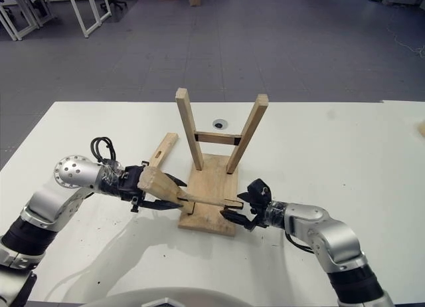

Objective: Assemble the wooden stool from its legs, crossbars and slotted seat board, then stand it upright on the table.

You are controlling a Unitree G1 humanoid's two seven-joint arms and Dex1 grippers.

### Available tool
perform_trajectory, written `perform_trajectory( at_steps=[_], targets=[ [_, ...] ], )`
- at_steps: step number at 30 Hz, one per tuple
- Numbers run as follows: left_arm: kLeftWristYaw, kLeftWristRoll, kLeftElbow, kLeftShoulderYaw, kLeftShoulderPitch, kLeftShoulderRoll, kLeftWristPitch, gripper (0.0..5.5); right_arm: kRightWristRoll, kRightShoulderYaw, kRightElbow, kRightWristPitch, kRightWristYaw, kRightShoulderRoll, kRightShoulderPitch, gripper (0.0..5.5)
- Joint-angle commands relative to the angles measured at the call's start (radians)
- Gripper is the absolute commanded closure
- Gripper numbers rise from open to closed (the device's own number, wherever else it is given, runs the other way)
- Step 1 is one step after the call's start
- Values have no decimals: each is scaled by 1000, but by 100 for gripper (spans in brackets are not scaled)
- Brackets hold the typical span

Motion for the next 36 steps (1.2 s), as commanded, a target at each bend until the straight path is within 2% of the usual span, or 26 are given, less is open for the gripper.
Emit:
perform_trajectory(
  at_steps=[1, 6, 9, 14, 22, 25, 29, 36],
  targets=[
    [47, 546, 156, -324, 110, 164, 181, 344, -69, 113, 39, -48, 72, 25, -67, 90],
    [137, 475, 271, -316, 194, 102, 78, 344, -77, 106, 16, -49, 85, 17, -54, 90],
    [128, 494, 325, -310, 237, 129, -56, 344, -62, 52, -4, -48, 110, -32, -49, 90],
    [104, 492, 327, -293, 211, 146, -85, 344, -75, 13, -30, -103, 215, -140, -71, 90],
    [56, 476, 335, -285, 172, 164, -143, 344, -136, -30, 32, -290, 310, -175, -150, 90],
    [45, 465, 330, -285, 170, 168, -153, 344, -204, 24, 73, -386, 322, -156, -161, 90],
    [16, 443, 325, -285, 141, 162, -152, 344, -274, 115, 228, -457, 308, -71, -158, 90],
    [-83, 279, 210, -269, 78, 167, -16, 344, -369, 203, 479, -578, 323, 14, -178, 90]
  ],
)
